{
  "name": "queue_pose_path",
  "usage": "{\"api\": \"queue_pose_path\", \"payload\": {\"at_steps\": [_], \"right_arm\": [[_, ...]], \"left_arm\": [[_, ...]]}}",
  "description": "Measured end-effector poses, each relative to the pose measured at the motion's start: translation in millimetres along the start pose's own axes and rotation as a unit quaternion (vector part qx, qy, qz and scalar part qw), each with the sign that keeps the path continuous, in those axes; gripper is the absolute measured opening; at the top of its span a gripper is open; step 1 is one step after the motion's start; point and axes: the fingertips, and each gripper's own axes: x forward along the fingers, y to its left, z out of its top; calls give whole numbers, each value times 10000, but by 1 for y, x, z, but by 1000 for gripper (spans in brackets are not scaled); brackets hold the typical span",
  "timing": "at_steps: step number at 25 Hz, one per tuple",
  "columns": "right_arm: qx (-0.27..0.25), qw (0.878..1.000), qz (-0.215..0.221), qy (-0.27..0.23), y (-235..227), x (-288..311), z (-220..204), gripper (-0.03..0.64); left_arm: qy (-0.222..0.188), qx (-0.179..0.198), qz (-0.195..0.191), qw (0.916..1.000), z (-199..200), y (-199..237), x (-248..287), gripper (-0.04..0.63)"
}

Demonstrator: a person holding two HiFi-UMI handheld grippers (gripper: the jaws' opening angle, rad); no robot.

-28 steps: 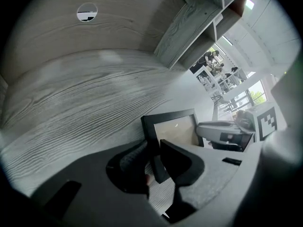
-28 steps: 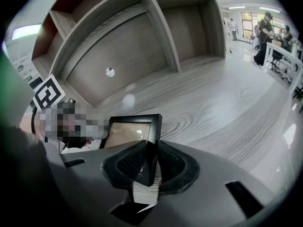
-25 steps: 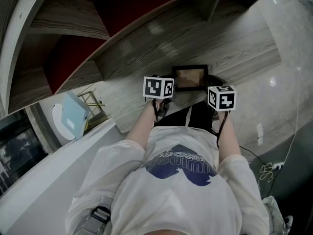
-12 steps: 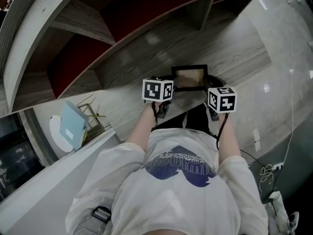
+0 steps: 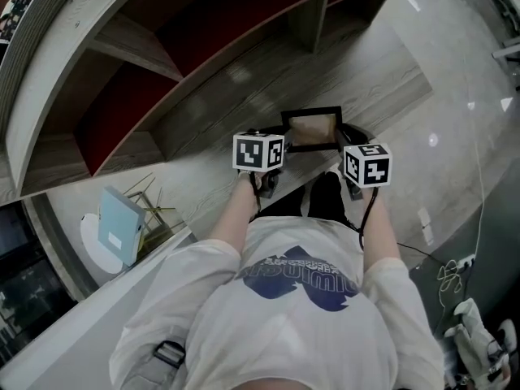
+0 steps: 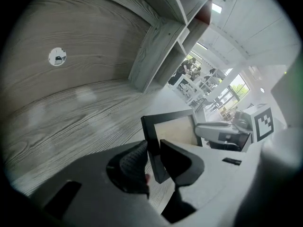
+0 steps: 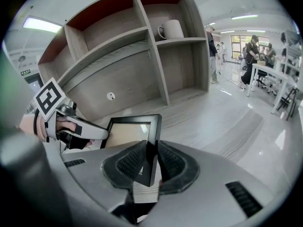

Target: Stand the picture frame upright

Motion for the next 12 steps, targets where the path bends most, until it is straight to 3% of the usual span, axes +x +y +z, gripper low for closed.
{"api": "queue_pose_path", "payload": {"at_steps": [6, 12], "right_arm": [[-60, 9998, 103, -151, -20, -12, 8, 69], [-313, 9986, 347, -227, -62, -34, 16, 69]], "left_arm": [[-167, 52, -20, 9998, 11, -25, 7, 91], [-318, -29, 267, 9991, 19, -65, 24, 91]]}}
